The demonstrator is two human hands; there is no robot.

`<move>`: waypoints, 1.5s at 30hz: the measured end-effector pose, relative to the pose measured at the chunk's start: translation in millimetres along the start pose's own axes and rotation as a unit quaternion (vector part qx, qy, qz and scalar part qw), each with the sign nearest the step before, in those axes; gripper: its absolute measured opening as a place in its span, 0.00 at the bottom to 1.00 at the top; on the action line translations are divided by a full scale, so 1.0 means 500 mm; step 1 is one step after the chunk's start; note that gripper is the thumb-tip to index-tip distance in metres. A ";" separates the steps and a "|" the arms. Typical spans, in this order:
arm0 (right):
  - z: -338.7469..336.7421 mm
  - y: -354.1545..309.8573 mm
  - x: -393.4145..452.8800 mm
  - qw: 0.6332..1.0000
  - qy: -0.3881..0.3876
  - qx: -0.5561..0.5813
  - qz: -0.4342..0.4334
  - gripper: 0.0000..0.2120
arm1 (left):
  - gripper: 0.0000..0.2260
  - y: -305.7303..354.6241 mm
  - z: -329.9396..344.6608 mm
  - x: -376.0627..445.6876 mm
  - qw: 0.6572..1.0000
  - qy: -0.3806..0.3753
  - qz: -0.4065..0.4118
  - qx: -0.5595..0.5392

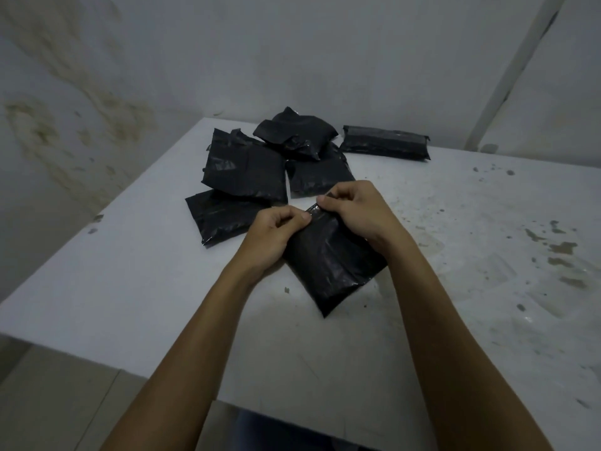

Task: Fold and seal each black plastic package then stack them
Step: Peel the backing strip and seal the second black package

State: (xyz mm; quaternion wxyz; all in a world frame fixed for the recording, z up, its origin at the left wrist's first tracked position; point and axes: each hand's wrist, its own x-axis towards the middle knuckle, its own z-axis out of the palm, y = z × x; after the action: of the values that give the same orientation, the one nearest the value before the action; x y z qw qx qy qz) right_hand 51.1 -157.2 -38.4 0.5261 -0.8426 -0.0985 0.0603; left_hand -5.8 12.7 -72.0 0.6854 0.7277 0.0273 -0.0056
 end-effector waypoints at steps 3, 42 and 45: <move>0.008 0.011 0.004 0.999 0.027 -0.009 -0.030 0.10 | 0.10 0.001 0.005 0.004 1.000 0.011 -0.006 0.008; 0.074 0.064 -0.037 0.929 0.190 0.314 -0.037 0.10 | 0.13 -0.001 0.020 0.025 0.939 0.303 0.104 -0.125; 0.074 0.072 -0.032 0.919 0.192 0.343 -0.027 0.07 | 0.16 -0.001 0.021 0.025 0.933 0.302 0.093 -0.173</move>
State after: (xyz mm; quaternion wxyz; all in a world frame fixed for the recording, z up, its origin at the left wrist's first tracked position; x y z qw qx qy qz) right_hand 31.6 -144.0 -87.1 0.7929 -0.6031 0.0082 -0.0865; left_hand 7.0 2.8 -73.9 0.7578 0.5642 0.1659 0.2826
